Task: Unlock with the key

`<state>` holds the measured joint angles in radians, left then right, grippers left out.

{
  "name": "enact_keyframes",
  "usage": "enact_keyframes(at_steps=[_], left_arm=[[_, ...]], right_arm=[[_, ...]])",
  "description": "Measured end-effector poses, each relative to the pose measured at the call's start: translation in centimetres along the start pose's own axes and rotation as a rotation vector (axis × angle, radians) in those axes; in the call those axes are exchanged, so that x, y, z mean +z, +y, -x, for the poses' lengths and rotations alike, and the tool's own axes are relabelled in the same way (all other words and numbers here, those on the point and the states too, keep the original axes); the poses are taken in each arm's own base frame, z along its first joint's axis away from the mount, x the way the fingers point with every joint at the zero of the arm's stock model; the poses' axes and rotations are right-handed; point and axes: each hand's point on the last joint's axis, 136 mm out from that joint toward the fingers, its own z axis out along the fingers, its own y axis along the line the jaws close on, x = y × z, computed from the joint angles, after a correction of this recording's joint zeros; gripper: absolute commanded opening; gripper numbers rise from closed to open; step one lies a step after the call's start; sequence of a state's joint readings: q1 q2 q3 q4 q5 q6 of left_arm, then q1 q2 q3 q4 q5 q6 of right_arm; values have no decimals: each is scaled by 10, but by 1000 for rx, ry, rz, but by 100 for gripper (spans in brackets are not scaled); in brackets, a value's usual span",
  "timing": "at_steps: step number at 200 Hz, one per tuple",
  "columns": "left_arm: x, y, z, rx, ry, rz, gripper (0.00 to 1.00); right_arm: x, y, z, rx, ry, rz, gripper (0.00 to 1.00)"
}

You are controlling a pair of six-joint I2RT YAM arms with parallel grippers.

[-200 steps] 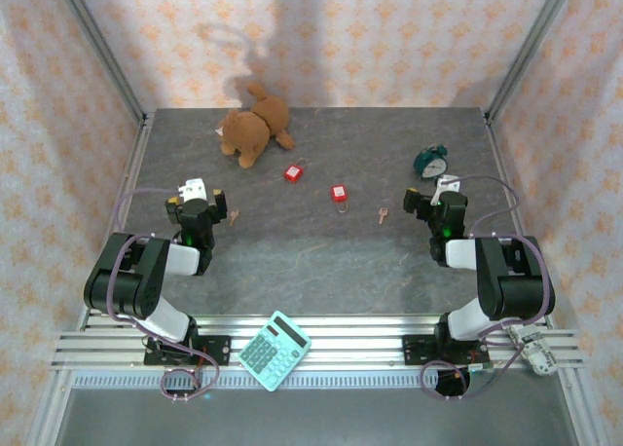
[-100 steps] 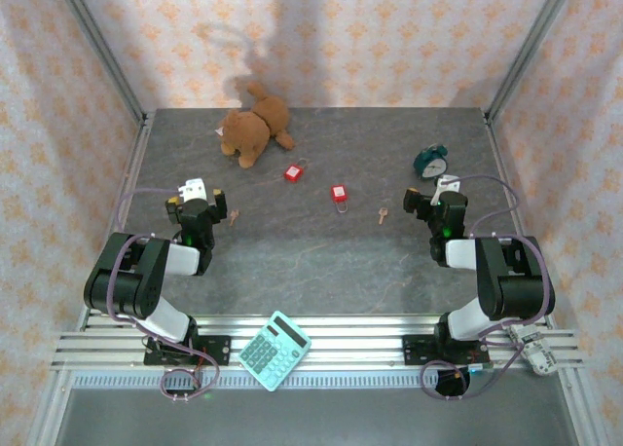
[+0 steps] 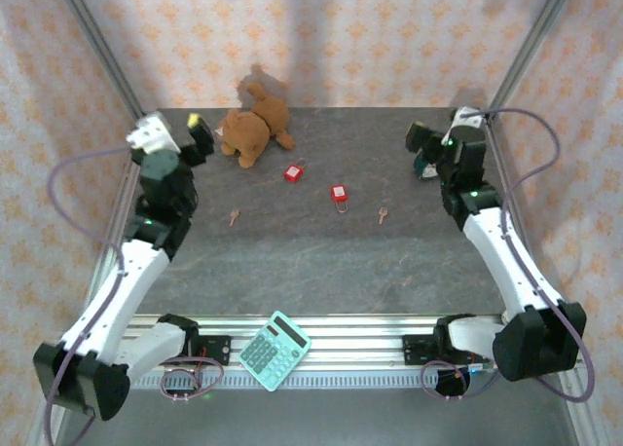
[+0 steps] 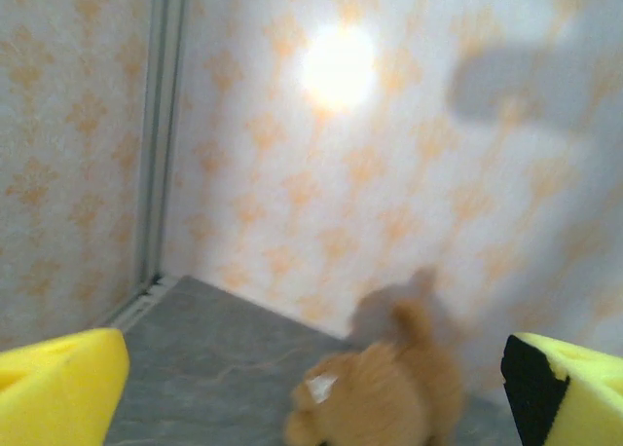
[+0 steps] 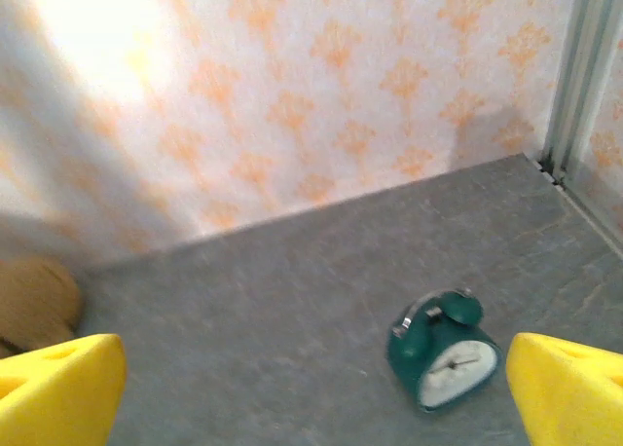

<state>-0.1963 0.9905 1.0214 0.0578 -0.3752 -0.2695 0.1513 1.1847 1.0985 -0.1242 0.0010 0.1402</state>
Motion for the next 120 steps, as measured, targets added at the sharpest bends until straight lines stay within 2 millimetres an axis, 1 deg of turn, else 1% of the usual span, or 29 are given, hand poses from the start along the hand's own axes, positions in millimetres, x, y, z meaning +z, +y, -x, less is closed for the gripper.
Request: enact_keyframes(at_steps=[6, 12, 20, 29, 37, 46, 55, 65, 72, 91, 107, 120], left_arm=[[-8, -1, 19, -52, -9, -3, 100], [-16, -1, 32, -94, -18, -7, 100], [-25, 3, 40, -142, -24, -8, 100], [-33, 12, 42, -180, -15, 4, 100], [-36, 19, 41, -201, -1, 15, 100], [-36, 26, 39, -219, 16, 29, 100], [-33, 31, 34, -224, 45, 45, 100], [-25, 31, 25, -214, 89, 52, 100], [-19, 27, 18, -206, 125, 46, 100], [2, 13, -12, -185, 248, 27, 100], [24, 3, -51, -162, 391, 28, 100], [39, -5, -84, -162, 511, 32, 98]], right_arm=[[-5, 0, 4, 47, 4, -4, 100], [-8, -2, 3, 81, 19, -13, 99], [-10, -7, -5, 119, 54, -32, 97], [-10, -14, -20, 148, 112, -63, 97], [-9, -19, -34, 159, 161, -85, 97], [-8, -21, -49, 166, 214, -97, 97], [-6, -22, -65, 168, 272, -98, 93], [-4, -18, -80, 161, 331, -87, 89], [-1, -14, -92, 152, 373, -76, 88], [5, 2, -128, 95, 497, -57, 86], [11, 19, -159, 21, 606, -47, 85], [18, 34, -180, -41, 674, -42, 85]])
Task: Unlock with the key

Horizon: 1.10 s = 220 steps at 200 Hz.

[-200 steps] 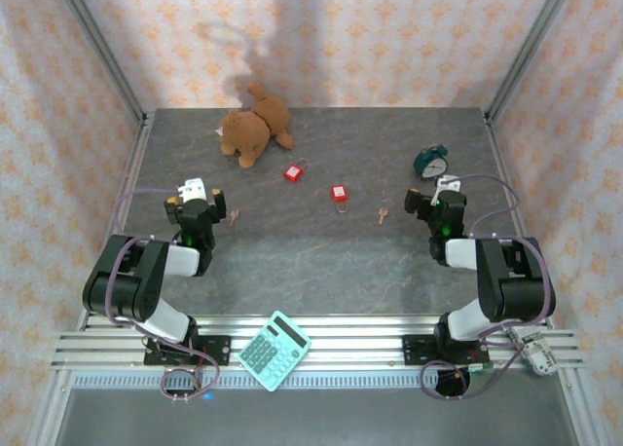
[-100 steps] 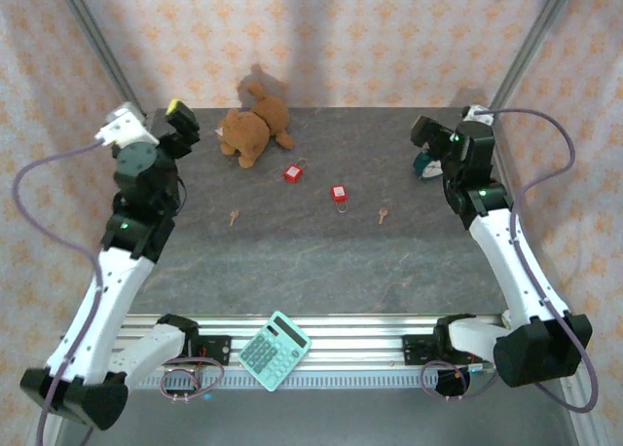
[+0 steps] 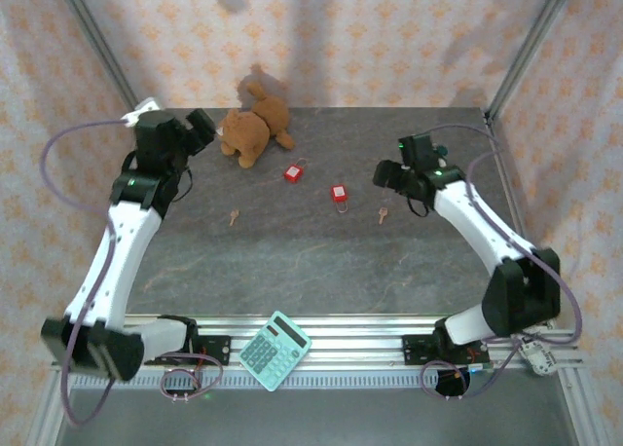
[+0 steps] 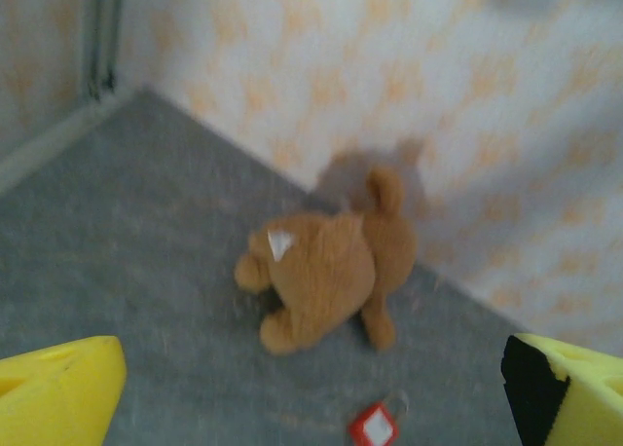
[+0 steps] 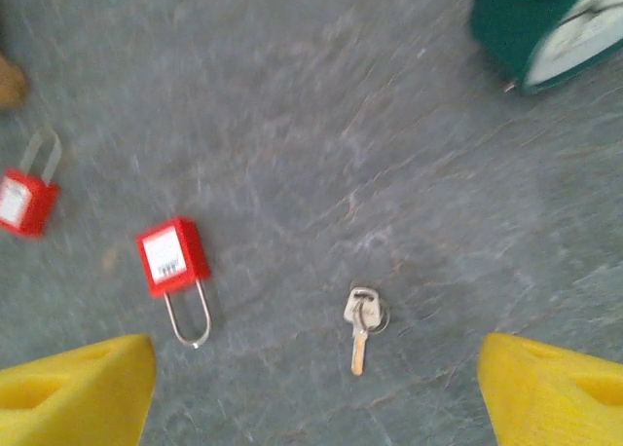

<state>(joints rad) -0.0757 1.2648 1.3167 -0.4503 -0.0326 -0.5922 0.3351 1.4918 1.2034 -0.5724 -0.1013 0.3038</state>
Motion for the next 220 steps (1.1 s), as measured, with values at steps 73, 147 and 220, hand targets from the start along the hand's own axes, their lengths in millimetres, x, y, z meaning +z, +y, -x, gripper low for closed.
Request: enact_keyframes(at_steps=[73, 147, 220], left_arm=[[76, -28, -116, -31, 487, -40, 92], [62, -38, -136, -37, 543, -100, 92], [55, -42, -128, -36, 525, -118, 92]], right_arm=[[77, 55, -21, -212, 176, -74, 85], [137, 93, -52, -312, 317, -24, 76], [157, 105, -52, -292, 334, -6, 56]])
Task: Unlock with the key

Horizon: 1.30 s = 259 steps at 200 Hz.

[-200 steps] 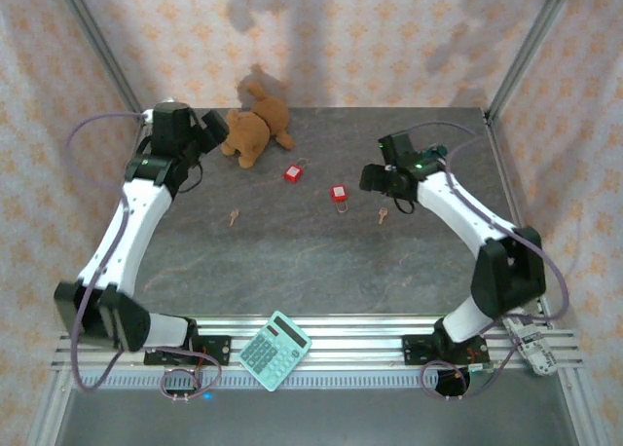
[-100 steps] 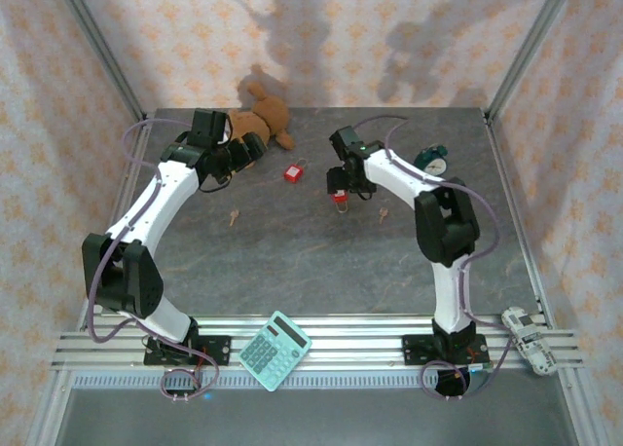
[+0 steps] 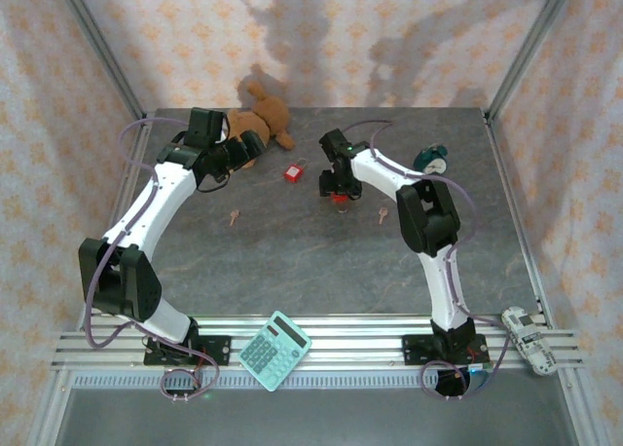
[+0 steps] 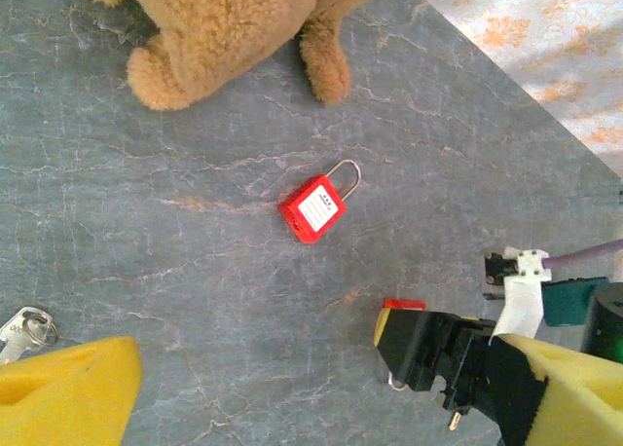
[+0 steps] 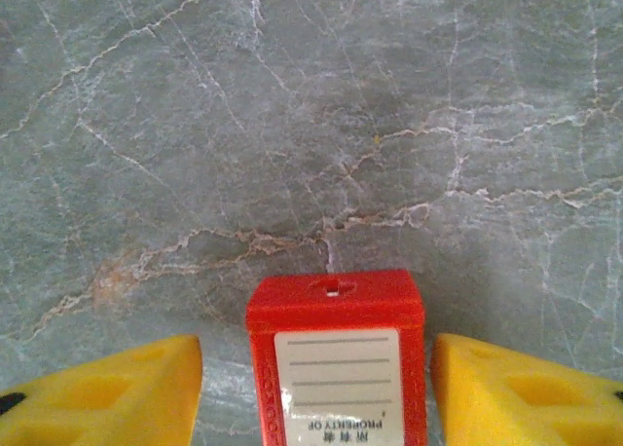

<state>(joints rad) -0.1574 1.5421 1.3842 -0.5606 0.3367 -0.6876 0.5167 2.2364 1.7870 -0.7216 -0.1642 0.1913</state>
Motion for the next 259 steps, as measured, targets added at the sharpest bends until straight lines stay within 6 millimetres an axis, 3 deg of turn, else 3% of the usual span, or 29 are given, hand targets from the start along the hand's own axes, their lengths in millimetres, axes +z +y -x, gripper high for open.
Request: enact_keyframes(at_steps=[37, 96, 124, 170, 183, 210, 231, 259], left_arm=[[-7, -3, 2, 3, -13, -12, 92], [-8, -3, 2, 3, -15, -13, 92], [-9, -4, 2, 3, -18, -16, 92], [-11, -4, 1, 0, -23, -23, 92], [-12, -4, 1, -6, -24, -26, 92], [-12, -6, 1, -13, -22, -35, 92], [-12, -8, 1, -15, -19, -44, 92], [-11, -6, -2, -16, -14, -46, 92]], right_arm=[[3, -3, 2, 29, -1, -30, 39], [-1, -3, -2, 87, -39, -92, 33], [-10, -1, -29, 123, -44, -136, 34], [-25, 29, -86, 171, -68, -143, 33], [-28, 34, -103, 200, -67, -132, 35], [-35, 43, -123, 264, -62, -104, 50], [-44, 52, -125, 299, -60, -60, 60], [-74, 52, -113, 304, -114, -25, 62]])
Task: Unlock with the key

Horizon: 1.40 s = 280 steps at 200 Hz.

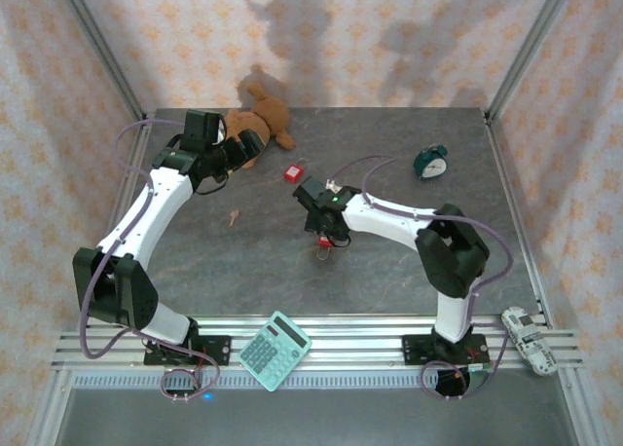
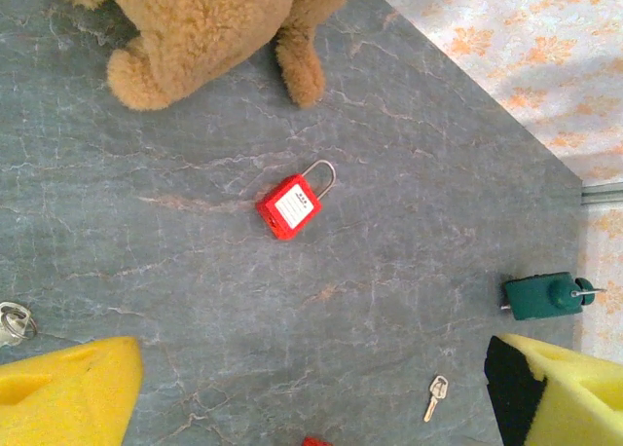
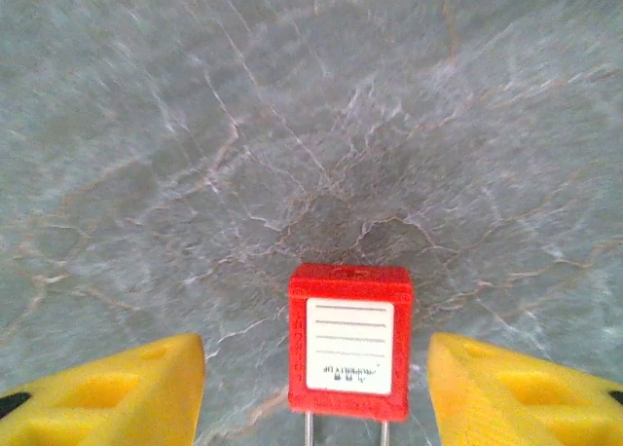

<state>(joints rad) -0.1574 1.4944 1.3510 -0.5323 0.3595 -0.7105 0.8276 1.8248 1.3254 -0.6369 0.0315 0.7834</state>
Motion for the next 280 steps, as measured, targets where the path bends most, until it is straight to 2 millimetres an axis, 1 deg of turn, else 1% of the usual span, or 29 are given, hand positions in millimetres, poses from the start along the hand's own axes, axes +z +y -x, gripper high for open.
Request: enact_keyframes(at_steps=[14, 25, 34, 44, 63, 72, 85, 98, 124, 153, 175, 192, 220, 251, 280], left_arm=[[0, 0, 0, 0, -1, -2, 92], [0, -1, 1, 1, -3, -4, 92], [0, -1, 1, 1, -4, -4, 92], [0, -1, 1, 1, -3, -4, 92], [0, -1, 1, 0, -2, -6, 92], [0, -1, 0, 0, -1, -7, 92], [0, -2, 0, 1, -1, -8, 92], [0, -2, 0, 2, 0, -8, 92], [1, -4, -2, 5, 5, -11, 92], [1, -3, -3, 4, 7, -11, 92], [1, -3, -3, 5, 7, -12, 92], [1, -4, -3, 7, 7, -14, 92], [1, -6, -4, 10, 8, -17, 92], [1, -6, -4, 10, 7, -17, 92], [1, -6, -4, 10, 7, -18, 91]], right_arm=[[-19, -6, 14, -13, -49, 0, 60], [-33, -17, 30, -27, -96, -16, 55], [-41, -30, 45, -27, -130, -37, 49], [-45, -49, 63, -35, -162, -77, 38], [-40, -89, 92, -12, -185, -165, 29], [-34, -111, 102, 5, -174, -213, 28], [-24, -137, 108, 2, -145, -276, 28], [-12, -151, 106, -28, -105, -323, 29], [8, -159, 91, -117, -23, -375, 33], [20, -163, 80, -185, 38, -397, 40], [26, -163, 75, -220, 71, -388, 40], [34, -162, 68, -246, 108, -382, 39], [50, -164, 61, -276, 161, -388, 32], [52, -164, 71, -268, 156, -364, 19], [54, -164, 71, -261, 171, -334, 11]])
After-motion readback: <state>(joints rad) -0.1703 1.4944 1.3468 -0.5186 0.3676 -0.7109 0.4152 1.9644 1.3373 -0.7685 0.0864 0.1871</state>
